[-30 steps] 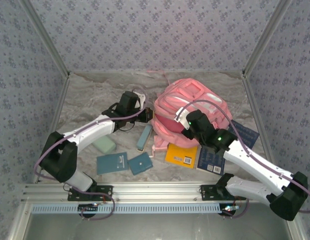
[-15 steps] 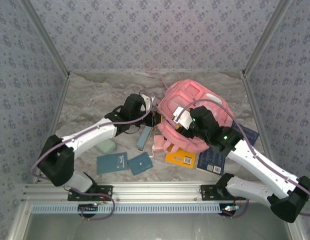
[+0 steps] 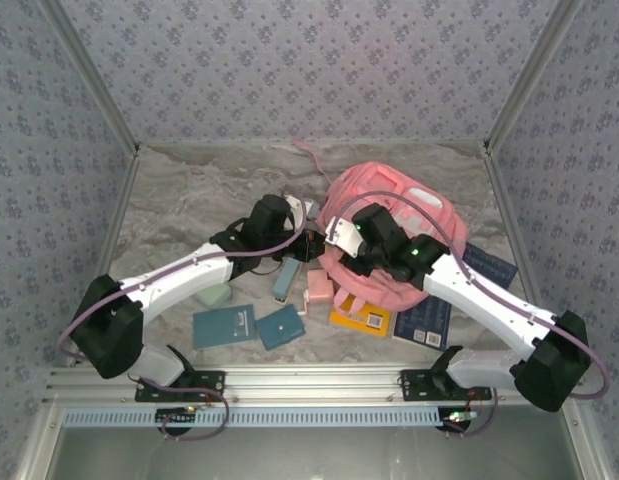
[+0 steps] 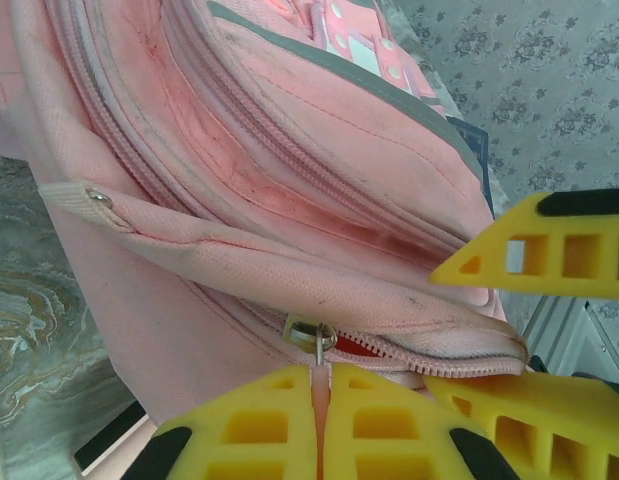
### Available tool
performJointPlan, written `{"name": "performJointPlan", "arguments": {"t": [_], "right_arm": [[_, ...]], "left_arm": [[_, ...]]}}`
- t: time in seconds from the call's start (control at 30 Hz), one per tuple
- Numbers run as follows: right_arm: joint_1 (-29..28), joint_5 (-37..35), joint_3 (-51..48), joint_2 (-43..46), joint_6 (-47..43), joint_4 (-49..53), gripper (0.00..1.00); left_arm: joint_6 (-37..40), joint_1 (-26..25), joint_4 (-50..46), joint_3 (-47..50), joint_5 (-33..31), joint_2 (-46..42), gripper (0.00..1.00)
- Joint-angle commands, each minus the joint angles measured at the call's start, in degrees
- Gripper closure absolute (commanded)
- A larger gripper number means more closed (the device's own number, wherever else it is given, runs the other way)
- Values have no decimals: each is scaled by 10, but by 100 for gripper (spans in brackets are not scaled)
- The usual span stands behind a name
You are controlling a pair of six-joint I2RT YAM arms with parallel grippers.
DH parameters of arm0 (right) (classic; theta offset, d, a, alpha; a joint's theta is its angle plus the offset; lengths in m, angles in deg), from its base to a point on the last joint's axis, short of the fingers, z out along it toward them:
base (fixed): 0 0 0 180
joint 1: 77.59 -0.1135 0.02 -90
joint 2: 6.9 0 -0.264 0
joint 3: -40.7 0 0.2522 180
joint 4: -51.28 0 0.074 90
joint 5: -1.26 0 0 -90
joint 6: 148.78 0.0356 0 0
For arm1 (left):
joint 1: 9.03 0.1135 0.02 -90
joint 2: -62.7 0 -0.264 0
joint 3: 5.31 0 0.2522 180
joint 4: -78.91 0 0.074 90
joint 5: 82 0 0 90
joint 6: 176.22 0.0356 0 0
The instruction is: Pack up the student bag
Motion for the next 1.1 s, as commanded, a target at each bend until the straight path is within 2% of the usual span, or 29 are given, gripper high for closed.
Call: {"name": "performJointPlan", "arguments": {"t": [0.0,0.03,0.07,0.5,0.87,1.07], "right_arm": [[9,14,20,-3,2,4,89],[10,13,20,-3,3,3,99],[12,11,21,-1,3,4,100],[30,-41,40,122,-18,26,100],[47,-79,31,193,-21,42,100],[70,-65,28,213,-24,48,100]], "left_arm": [[2,-5,45,-4,8,-35,100],[4,-5,42,-2,6,-35,100],[8,-4,39,-3,3,-35,100],[6,27,20,-19,-26,-22,100],[4,50,32,-74,-23,67,100],[-11,76,58,-87,-9,116,100]]}}
